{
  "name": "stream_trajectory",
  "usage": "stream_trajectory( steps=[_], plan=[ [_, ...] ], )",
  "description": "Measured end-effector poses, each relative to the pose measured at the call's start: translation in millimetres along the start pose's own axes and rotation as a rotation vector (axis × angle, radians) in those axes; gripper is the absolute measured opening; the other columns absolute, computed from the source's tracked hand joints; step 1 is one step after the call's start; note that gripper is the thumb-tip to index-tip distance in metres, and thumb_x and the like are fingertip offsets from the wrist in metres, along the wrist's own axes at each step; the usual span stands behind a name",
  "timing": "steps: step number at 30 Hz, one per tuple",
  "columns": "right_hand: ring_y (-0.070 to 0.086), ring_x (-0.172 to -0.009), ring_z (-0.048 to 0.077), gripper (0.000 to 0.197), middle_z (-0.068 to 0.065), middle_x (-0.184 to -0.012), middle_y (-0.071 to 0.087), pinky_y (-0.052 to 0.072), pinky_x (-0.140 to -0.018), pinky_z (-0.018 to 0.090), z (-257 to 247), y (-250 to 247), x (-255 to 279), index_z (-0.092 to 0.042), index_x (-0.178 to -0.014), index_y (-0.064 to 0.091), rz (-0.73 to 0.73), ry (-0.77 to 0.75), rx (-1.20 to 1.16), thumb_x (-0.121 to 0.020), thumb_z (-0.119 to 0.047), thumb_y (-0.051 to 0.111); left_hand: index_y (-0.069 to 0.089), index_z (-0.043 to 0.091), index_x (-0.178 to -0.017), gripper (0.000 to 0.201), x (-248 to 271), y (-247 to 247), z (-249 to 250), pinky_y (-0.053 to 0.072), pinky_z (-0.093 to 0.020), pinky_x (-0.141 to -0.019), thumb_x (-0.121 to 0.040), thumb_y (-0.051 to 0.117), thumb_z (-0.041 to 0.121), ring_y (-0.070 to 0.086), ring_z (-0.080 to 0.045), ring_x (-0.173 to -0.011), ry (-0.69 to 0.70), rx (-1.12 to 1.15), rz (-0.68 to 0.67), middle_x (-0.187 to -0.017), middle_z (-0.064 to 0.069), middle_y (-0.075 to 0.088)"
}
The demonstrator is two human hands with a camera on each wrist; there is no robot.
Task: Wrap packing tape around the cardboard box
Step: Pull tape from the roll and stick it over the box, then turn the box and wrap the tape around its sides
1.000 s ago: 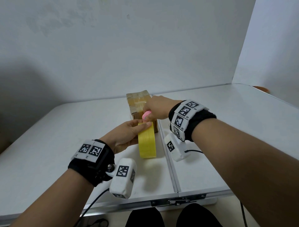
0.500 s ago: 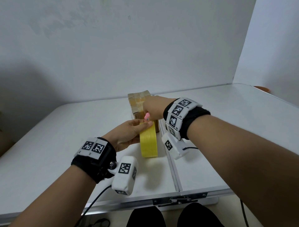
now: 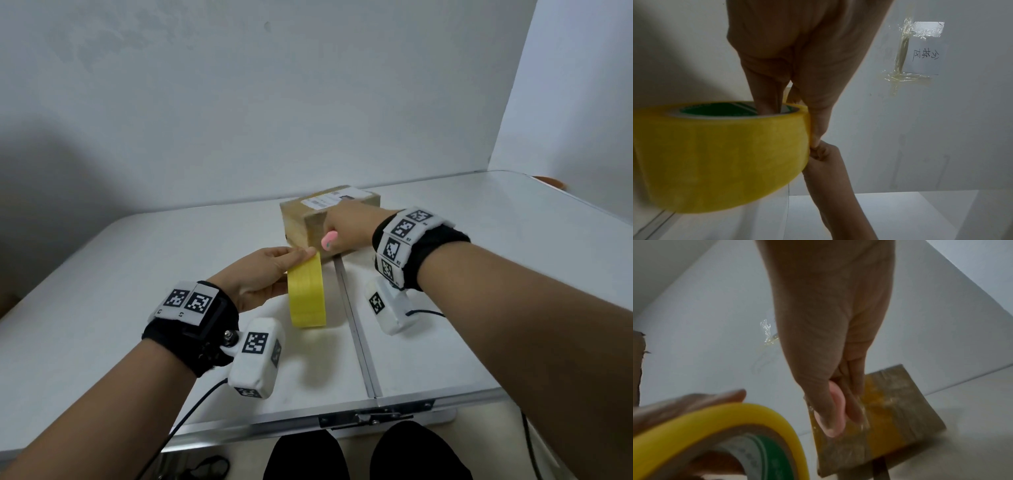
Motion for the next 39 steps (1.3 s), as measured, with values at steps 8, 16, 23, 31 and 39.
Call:
stream_trajectory(
  steps=[8,16,23,31,39],
  plan=[
    [0.051,-0.072,0.028,0.024,0.018,-0.077,0.053,0.023,-0.048,0.022,9.8,3.0,-7.9,0.002,-0.077,0.06,0.002,0.077,-0.124,-0.085,-0.018,0.052,0.069,0.005,-0.11,0.027,-5.8,-8.0,9.5,0.058,-0.027,-0.083,-0.092,0.063,0.024,0.071,-0.016,-0.085,-0.004,0.009,0.03,-0.1,-0.005,0.075],
    [0.053,-0.08,0.025,0.018,0.009,-0.083,0.054,0.041,-0.067,0.031,21.4,6.1,-0.3,-0.011,-0.074,0.06,0.12,0.189,-0.423,-0.086,-0.021,0.05,0.065,-0.006,-0.113,0.026,-9.7,-29.3,20.6,0.061,-0.024,-0.065,-0.091,0.063,0.007,0.069,-0.021,-0.075,0.078,0.008,0.183,-0.105,-0.018,0.07],
    [0.06,-0.064,0.023,0.023,0.013,-0.085,0.063,0.052,-0.057,0.027,53.0,17.8,14.7,-0.014,-0.074,0.057,0.384,0.489,-1.113,-0.091,-0.01,0.042,0.068,0.002,-0.106,0.016,-14.9,-53.0,34.5,0.058,-0.019,-0.054,-0.092,0.06,0.004,0.062,-0.02,-0.069,0.142,-0.141,0.291,-0.093,-0.011,0.066],
    [0.049,-0.1,0.022,0.033,0.021,-0.127,0.051,0.052,-0.099,0.045,78.5,35.2,14.1,-0.008,-0.129,0.047,0.462,0.641,-1.389,-0.099,-0.015,0.038,0.064,0.019,-0.124,0.039,-44.0,-57.5,64.6,0.058,-0.032,-0.074,-0.087,0.062,0.005,0.063,-0.024,-0.077,0.106,-0.611,0.331,-0.095,-0.012,0.068],
    [0.048,-0.13,0.035,0.048,0.021,-0.151,0.036,0.05,-0.101,0.046,80.9,59.8,-7.6,-0.003,-0.146,0.034,0.36,0.661,-1.561,-0.1,-0.013,0.035,0.044,0.034,-0.143,0.064,-70.6,-38.1,71.7,0.056,-0.04,-0.091,-0.088,0.062,0.008,0.068,-0.027,-0.097,-0.057,-0.896,0.174,-0.11,-0.012,0.069]
  ],
)
Point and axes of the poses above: each hand's wrist, its own x-axis away from the middle knuckle, its own y-axis out of the palm, z = x × y, the point moved 4 cm from there along -x, towards the middle knuckle
